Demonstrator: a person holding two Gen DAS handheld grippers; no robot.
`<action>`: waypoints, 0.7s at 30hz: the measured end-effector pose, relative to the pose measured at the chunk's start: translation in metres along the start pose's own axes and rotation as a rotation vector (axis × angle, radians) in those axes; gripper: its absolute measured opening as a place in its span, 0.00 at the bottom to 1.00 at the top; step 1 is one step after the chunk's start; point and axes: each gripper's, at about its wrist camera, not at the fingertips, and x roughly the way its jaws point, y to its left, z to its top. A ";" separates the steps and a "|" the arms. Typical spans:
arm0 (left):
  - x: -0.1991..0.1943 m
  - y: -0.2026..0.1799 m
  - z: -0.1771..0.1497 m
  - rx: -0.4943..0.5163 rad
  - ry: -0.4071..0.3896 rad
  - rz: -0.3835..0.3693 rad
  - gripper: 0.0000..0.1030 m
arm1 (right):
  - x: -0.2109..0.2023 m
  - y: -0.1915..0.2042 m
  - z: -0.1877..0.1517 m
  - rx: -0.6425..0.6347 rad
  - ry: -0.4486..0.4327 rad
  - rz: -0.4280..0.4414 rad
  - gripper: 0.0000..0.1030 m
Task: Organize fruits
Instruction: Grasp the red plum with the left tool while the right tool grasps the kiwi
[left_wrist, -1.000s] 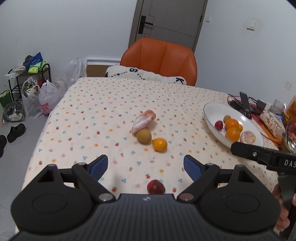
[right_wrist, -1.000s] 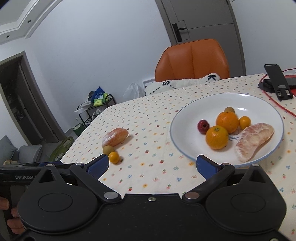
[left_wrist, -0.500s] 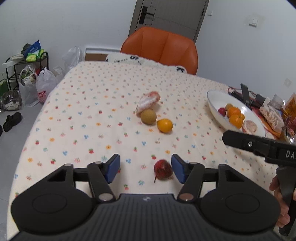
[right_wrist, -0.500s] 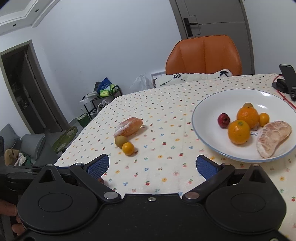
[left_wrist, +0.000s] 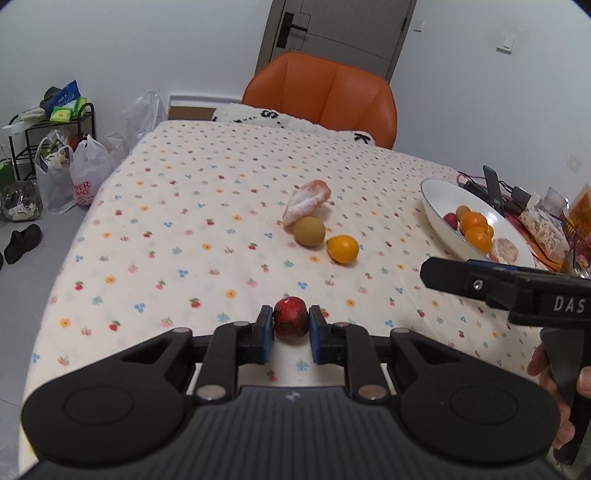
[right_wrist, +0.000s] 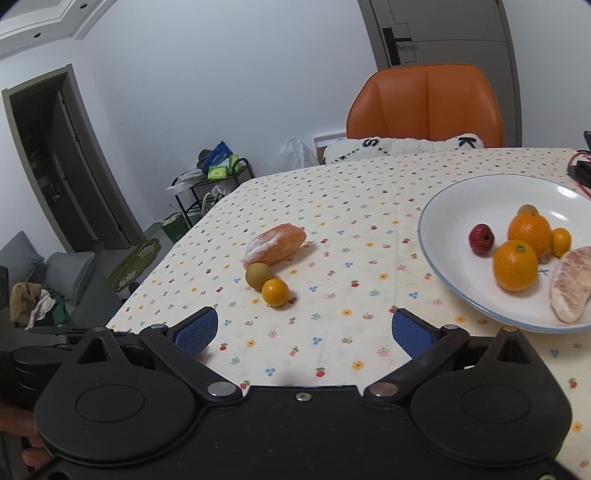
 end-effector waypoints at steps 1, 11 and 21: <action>0.000 0.002 0.002 -0.004 -0.004 0.000 0.18 | 0.002 0.001 0.001 -0.002 0.001 0.001 0.99; -0.007 0.024 0.013 -0.050 -0.042 0.030 0.18 | 0.023 0.019 0.012 -0.045 0.013 0.037 0.90; -0.010 0.049 0.020 -0.100 -0.064 0.067 0.18 | 0.046 0.038 0.022 -0.087 0.032 0.048 0.78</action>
